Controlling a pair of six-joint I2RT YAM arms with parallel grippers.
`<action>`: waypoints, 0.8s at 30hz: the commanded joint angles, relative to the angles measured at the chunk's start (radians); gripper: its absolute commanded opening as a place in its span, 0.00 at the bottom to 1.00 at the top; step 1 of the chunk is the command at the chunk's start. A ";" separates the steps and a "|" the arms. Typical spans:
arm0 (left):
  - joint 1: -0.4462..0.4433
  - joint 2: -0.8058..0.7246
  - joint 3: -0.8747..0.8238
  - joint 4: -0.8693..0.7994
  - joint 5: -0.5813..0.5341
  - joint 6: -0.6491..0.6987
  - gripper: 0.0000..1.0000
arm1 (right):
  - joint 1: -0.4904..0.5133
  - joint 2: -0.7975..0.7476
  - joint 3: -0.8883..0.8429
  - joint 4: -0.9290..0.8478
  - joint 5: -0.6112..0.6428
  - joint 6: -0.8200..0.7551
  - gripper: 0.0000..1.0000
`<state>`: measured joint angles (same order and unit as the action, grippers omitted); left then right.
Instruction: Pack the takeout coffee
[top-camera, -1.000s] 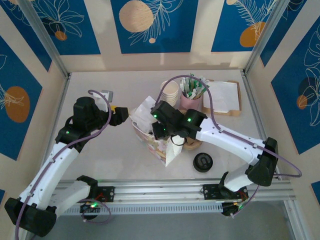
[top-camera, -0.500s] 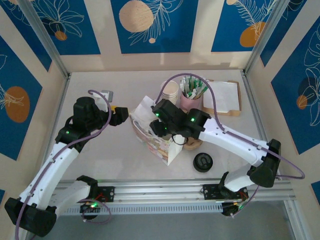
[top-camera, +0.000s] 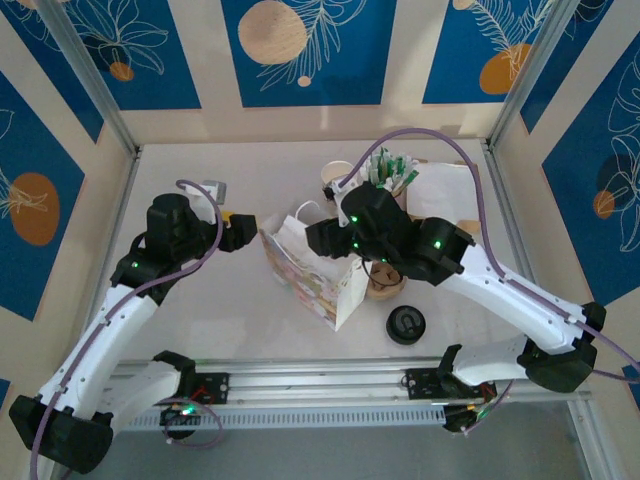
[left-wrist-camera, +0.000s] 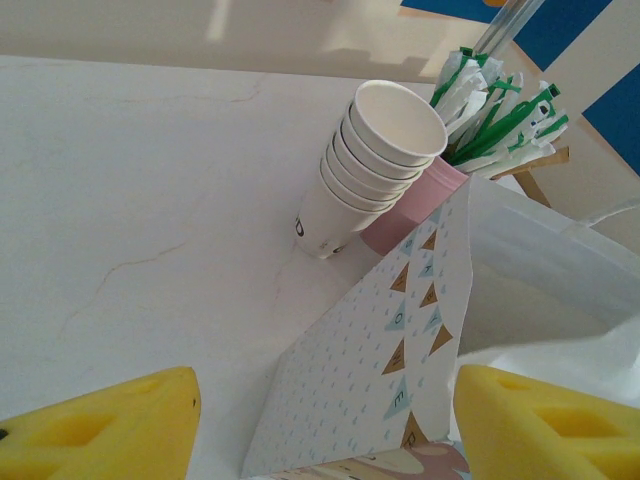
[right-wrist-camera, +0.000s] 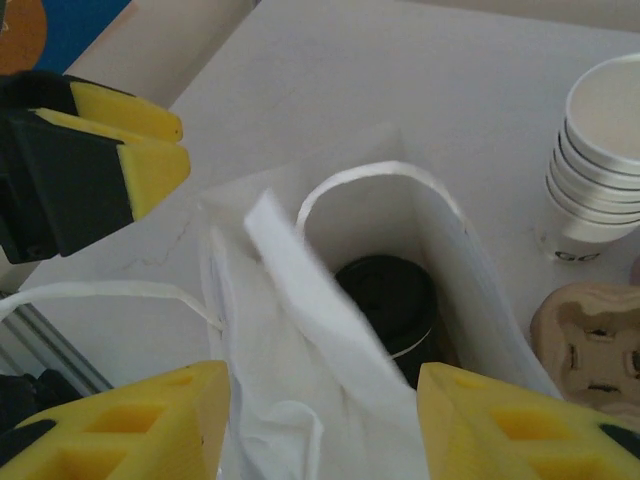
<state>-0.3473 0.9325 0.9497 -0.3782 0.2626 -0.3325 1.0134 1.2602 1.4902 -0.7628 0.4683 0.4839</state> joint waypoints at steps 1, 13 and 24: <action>0.006 -0.002 -0.005 0.005 0.021 -0.005 0.68 | -0.010 -0.018 0.018 0.025 0.038 -0.031 0.53; 0.007 -0.002 -0.003 0.002 0.017 -0.002 0.68 | -0.038 -0.019 -0.042 0.079 0.020 -0.098 0.53; 0.007 -0.112 -0.038 0.025 -0.152 0.027 0.77 | -0.034 -0.315 -0.235 0.289 0.106 -0.316 0.57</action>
<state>-0.3473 0.8776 0.9329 -0.3790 0.1955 -0.3275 0.9794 1.0355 1.3064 -0.5877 0.5117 0.2642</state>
